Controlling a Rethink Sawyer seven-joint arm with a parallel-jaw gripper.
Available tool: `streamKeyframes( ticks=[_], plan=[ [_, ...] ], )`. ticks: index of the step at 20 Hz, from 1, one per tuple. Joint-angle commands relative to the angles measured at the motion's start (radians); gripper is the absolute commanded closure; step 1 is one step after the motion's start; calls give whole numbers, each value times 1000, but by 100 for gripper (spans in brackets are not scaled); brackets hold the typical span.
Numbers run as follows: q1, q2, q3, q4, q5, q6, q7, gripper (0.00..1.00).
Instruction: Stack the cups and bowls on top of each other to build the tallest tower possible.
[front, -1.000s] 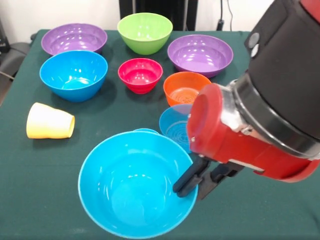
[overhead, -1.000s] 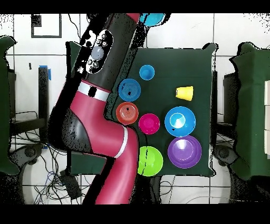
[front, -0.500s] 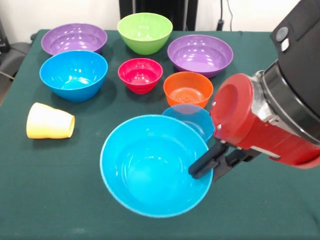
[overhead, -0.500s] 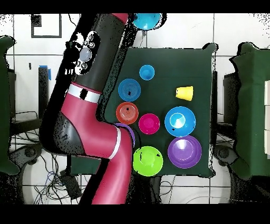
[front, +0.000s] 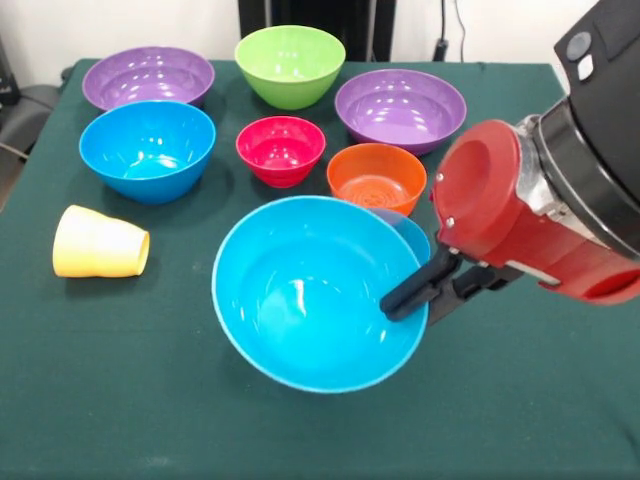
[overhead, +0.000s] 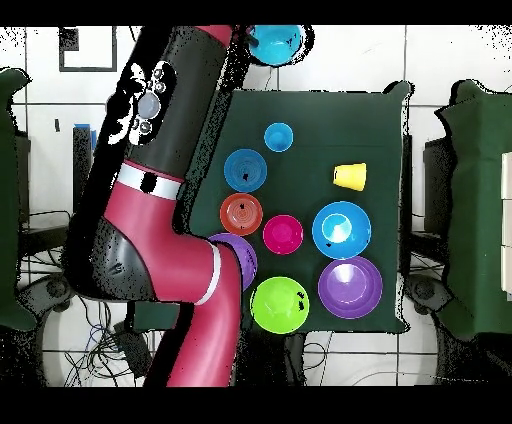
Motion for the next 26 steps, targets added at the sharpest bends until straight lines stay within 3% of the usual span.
streamKeyframes(
  ticks=[1,6,16,22,26],
  plan=[
    [18,59,152,-51,-193,94,-40,100],
    [21,81,268,-42,-281,79,-31,100],
    [31,131,579,4,-451,72,-56,100],
    [91,150,779,86,-565,62,-51,100],
    [121,140,861,112,-630,59,-41,100]
  ],
)
